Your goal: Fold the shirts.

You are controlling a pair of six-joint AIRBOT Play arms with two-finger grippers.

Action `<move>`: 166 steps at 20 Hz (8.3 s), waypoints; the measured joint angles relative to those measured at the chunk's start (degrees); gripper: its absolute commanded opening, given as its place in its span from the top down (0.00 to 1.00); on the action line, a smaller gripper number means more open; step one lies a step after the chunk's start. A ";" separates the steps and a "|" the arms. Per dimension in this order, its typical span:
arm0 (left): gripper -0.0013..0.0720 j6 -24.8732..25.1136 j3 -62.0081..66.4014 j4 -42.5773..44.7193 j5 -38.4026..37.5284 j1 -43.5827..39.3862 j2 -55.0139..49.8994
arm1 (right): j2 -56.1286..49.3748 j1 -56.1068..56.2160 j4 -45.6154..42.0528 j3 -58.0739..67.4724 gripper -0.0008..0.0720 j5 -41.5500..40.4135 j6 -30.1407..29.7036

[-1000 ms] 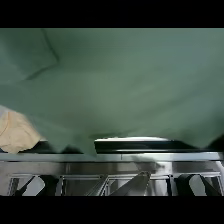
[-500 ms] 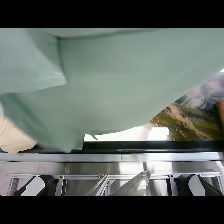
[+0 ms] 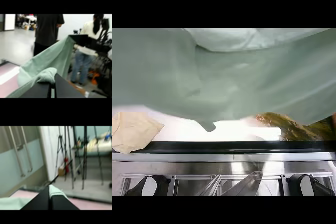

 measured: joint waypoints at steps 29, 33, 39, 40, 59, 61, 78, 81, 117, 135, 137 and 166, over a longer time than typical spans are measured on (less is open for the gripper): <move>0.96 -7.15 19.56 44.39 20.65 -25.62 -77.83 | -70.23 10.60 6.64 -10.99 0.96 -0.68 -16.31; 0.96 -6.69 14.99 46.73 19.89 -25.00 -78.18 | -72.06 10.69 -2.71 -11.80 0.96 0.57 -15.26; 0.92 -6.47 9.66 50.47 20.39 -24.87 -78.38 | -74.58 11.06 -6.60 -12.52 0.77 0.92 -14.10; 0.61 -6.36 9.35 51.08 19.89 -24.83 -78.38 | -74.73 11.06 -6.86 -12.57 0.56 0.98 -13.84; 0.59 -9.84 -22.69 67.43 9.66 -14.95 -55.78 | -60.37 2.58 -28.02 -31.39 0.57 11.08 -4.61; 0.59 -9.84 -24.74 67.82 10.64 -15.41 -55.32 | -60.43 5.11 -26.80 -32.28 0.57 9.38 -4.66; 0.96 -9.77 -27.63 68.52 15.87 -31.87 -58.25 | -60.43 12.20 -19.61 -33.33 0.96 6.88 -6.95; 0.96 -9.40 -26.47 70.49 14.14 -31.26 -56.46 | -59.21 9.40 -19.56 -33.33 0.96 11.08 -7.76; 0.96 -8.94 12.76 47.28 8.00 -27.26 -79.76 | -67.36 11.76 1.75 -26.73 0.62 -7.76 -21.70; 0.01 -9.33 16.33 31.32 14.64 -25.33 -79.01 | -67.69 9.57 -14.10 -14.82 0.11 2.71 -8.07; 0.01 -9.31 16.55 30.99 15.13 -25.31 -80.35 | -67.76 10.49 -14.14 -14.75 0.11 2.86 -7.82; 0.99 -2.25 16.31 45.99 10.54 -39.63 -73.22 | -69.33 19.56 -13.97 -6.19 0.97 9.75 -1.29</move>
